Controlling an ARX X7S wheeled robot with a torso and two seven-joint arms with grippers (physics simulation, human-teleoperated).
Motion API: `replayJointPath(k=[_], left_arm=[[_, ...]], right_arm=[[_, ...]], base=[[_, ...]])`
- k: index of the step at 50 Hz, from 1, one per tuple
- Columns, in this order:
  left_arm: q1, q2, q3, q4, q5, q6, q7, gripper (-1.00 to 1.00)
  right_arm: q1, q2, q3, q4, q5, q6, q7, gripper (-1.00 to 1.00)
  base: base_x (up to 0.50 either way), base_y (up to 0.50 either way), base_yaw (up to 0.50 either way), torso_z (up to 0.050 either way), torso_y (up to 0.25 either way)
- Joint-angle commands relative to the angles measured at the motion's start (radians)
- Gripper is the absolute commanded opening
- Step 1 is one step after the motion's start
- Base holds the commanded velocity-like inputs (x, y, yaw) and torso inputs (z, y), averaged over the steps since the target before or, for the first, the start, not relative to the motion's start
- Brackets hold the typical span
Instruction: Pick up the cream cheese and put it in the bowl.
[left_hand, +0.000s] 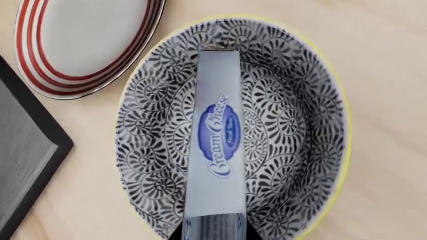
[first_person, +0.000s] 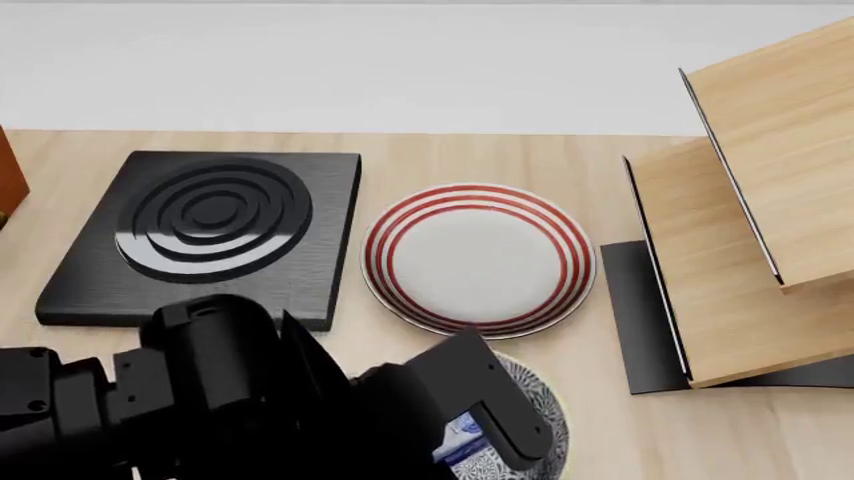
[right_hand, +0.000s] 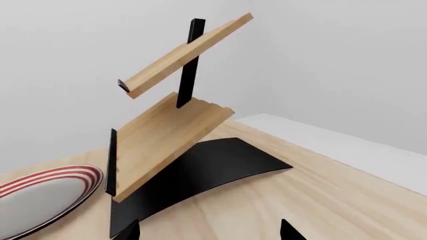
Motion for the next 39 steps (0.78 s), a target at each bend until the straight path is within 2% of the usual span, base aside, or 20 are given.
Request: replayJointPath(k=[1, 4, 5, 8, 9, 18, 21, 22, 27, 39], left_arm=[[0.022, 0.000, -0.013, 0.002, 0.081, 0.018, 0.003, 1.00], [0.003, 0.000, -0.007, 0.042, 0.086, 0.013, 0.028, 1.00], [-0.062, 0.000, -0.038, 0.039, -0.003, -0.020, -0.007, 1.00], [-0.036, -0.001, -0.011, 0.056, 0.010, 0.030, -0.021, 1.00], [-0.114, -0.014, -0.058, 0.114, -0.055, -0.015, -0.030, 1.00], [-0.222, -0.101, -0.184, 0.351, -0.274, -0.059, -0.247, 1.00], [-0.188, -0.123, -0.193, 0.442, -0.272, -0.027, -0.296, 1.00], [-0.202, -0.135, -0.216, 0.493, -0.315, -0.026, -0.325, 1.00], [-0.276, -0.176, -0.270, 0.561, -0.444, -0.021, -0.423, 1.00], [-0.389, -0.271, -0.350, 0.702, -0.619, 0.012, -0.550, 1.00]], right_arm=[[-0.002, 0.000, 0.000, 0.000, 0.000, -0.004, -0.001, 1.00], [-0.002, 0.001, -0.001, 0.000, 0.002, -0.004, -0.001, 1.00], [-0.001, 0.002, -0.001, -0.001, 0.001, -0.001, 0.000, 1.00], [0.000, 0.002, -0.002, 0.000, 0.002, 0.001, 0.001, 1.00], [-0.001, 0.002, -0.002, -0.002, 0.003, 0.001, 0.001, 1.00], [0.001, 0.004, -0.004, -0.002, 0.002, 0.008, 0.006, 1.00], [0.002, 0.003, -0.004, 0.001, 0.002, 0.004, 0.005, 1.00], [0.002, 0.003, -0.004, 0.001, 0.002, 0.004, 0.004, 1.00], [0.004, 0.004, -0.005, 0.003, 0.003, 0.006, 0.004, 1.00], [0.008, 0.006, -0.009, 0.005, 0.005, 0.016, 0.007, 1.00]], base=[[0.00, 0.00, 0.00, 0.000, 0.000], [0.00, 0.00, 0.00, 0.000, 0.000], [0.00, 0.00, 0.00, 0.000, 0.000], [0.00, 0.00, 0.00, 0.000, 0.000], [0.00, 0.00, 0.00, 0.000, 0.000], [0.00, 0.00, 0.00, 0.000, 0.000], [0.00, 0.00, 0.00, 0.000, 0.000], [0.00, 0.00, 0.00, 0.000, 0.000], [0.00, 0.00, 0.00, 0.000, 0.000], [0.00, 0.00, 0.00, 0.000, 0.000]])
